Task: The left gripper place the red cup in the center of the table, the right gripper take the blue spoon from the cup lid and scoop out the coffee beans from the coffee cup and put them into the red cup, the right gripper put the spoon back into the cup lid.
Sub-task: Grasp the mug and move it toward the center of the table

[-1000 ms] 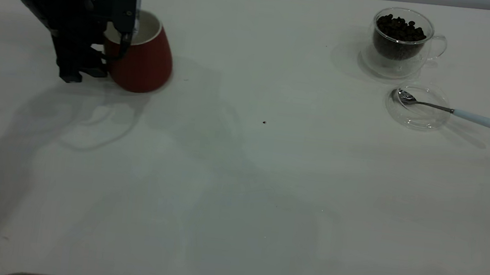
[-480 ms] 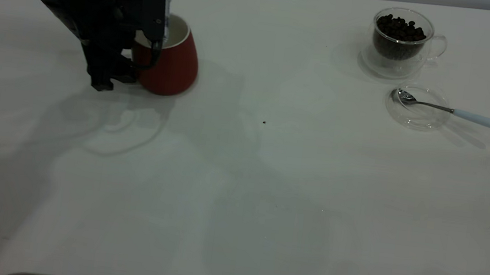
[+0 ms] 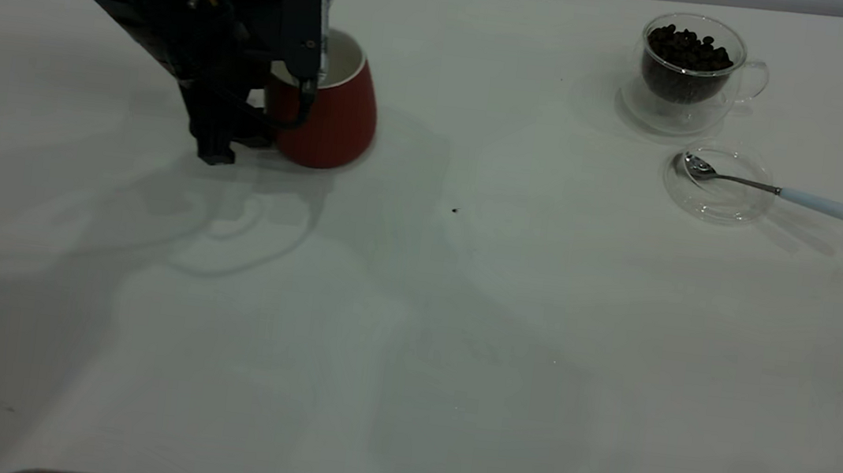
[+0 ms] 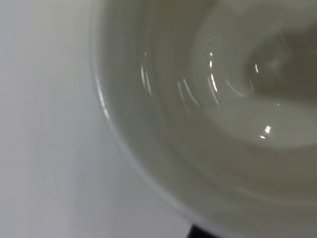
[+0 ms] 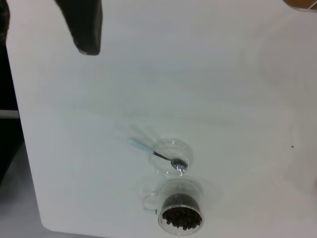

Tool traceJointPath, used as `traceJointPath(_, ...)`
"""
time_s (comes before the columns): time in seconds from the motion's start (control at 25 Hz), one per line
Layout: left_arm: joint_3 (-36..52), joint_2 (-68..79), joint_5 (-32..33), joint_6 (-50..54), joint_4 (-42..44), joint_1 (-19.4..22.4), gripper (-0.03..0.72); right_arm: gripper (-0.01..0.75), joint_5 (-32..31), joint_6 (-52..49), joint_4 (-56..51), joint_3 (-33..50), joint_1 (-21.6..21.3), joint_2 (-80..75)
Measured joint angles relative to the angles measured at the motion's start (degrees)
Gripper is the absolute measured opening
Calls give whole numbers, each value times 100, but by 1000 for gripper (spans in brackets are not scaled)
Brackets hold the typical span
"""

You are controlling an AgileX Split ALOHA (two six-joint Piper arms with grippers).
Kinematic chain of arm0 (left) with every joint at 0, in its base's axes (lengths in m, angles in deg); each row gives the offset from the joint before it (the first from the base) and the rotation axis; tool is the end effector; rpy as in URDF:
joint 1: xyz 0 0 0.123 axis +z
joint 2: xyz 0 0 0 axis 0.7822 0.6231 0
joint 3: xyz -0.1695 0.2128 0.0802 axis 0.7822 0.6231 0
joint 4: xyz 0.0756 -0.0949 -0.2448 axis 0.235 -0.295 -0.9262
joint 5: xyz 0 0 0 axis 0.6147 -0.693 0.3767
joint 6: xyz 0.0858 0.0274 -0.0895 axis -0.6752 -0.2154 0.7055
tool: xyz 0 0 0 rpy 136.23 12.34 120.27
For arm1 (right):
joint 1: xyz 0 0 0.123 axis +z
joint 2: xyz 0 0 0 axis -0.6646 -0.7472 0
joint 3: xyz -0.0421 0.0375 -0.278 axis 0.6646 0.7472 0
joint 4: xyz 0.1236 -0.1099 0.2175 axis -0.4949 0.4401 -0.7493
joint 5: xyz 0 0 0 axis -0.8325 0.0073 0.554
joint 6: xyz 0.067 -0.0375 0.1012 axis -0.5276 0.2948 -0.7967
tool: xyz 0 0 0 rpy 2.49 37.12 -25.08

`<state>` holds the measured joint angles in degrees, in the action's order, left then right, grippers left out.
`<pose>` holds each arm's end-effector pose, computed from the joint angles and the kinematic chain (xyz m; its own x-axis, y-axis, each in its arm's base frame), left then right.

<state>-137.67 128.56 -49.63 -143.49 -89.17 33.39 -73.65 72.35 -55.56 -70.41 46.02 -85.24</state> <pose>0.4482 -0.1455 -0.0350 -0.0171 0.9672 -0.2536 0.7965 0.1665 0.5813 0.0427 0.0009 0.2586 -0.5093 -0.0940 -0.8554 -0.0877 0.9945 -0.0571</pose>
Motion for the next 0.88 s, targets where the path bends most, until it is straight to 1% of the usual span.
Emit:
traceJointPath(0.2,0,0,-151,428,197,-143,590,402,0,0,0,0,0,0)
traceJointPath(0.48,0,0,-224,1354,1024,-193,590,402,0,0,0,0,0,0)
traceJointPath(0.64,0,0,-435,2167,1965,-212,590,402,0,0,0,0,0,0)
traceJointPath(0.88,0,2,-841,3942,3792,-212,590,402,0,0,0,0,0,0)
